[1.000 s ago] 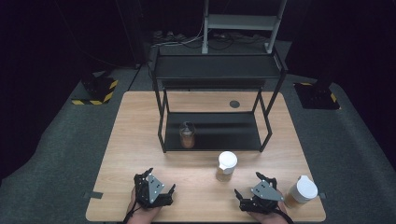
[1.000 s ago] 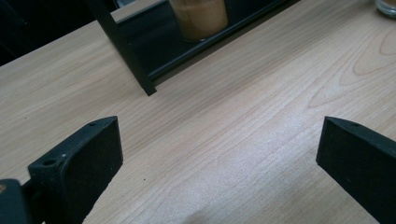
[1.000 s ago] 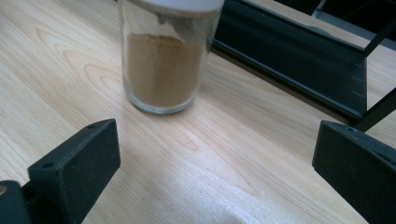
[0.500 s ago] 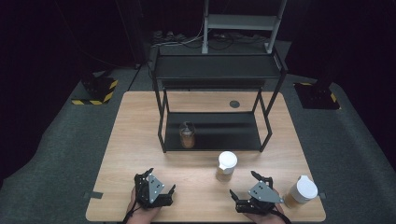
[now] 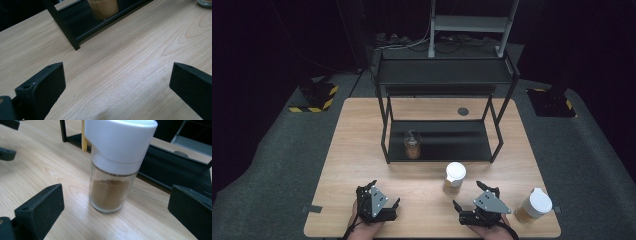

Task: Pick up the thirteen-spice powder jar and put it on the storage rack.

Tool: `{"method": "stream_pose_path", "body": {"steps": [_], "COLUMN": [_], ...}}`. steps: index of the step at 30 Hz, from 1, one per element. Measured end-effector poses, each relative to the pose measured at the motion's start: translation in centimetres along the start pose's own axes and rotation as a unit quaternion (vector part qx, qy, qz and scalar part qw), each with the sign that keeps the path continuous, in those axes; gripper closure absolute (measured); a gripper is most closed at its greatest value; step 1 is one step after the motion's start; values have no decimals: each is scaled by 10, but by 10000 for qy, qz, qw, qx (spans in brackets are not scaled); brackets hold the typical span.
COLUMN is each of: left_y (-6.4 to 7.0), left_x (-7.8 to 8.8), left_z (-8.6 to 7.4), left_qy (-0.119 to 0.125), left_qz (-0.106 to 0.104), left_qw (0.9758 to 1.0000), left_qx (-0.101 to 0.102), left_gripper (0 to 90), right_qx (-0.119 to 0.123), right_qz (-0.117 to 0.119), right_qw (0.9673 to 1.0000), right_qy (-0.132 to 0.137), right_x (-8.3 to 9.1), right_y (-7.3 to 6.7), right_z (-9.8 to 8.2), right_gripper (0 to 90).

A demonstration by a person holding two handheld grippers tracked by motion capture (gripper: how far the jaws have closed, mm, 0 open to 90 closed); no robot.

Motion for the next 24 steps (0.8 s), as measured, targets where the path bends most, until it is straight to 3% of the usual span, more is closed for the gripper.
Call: {"method": "stream_pose_path", "body": {"steps": [15,24], "left_y": [-1,-1], "left_x": [0,0], "left_z": [0,-1], "left_qy": [7,34], "left_qz": [-36,-44], "left_qw": [10000,10000], "left_qx": [-16,-16], "left_gripper": [7,7], "right_qx": [69,-116], "right_qz": [-6,-11], "right_qw": [10000,9999], "right_qy": [-12,84], "right_x": [-17,-26], "right_y": [0,4], "right_z": [10,9], "right_gripper": [0,0]}}
Point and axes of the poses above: each handheld gripper's, and its own axes: x roughly backward along the jaws, z roughly out of its top, y roughly to its right, the point moved 2 cm from there along -x, roughly forward along the jaws, and after that the axes turned 11 degrees about z, right-handed, at the moved point
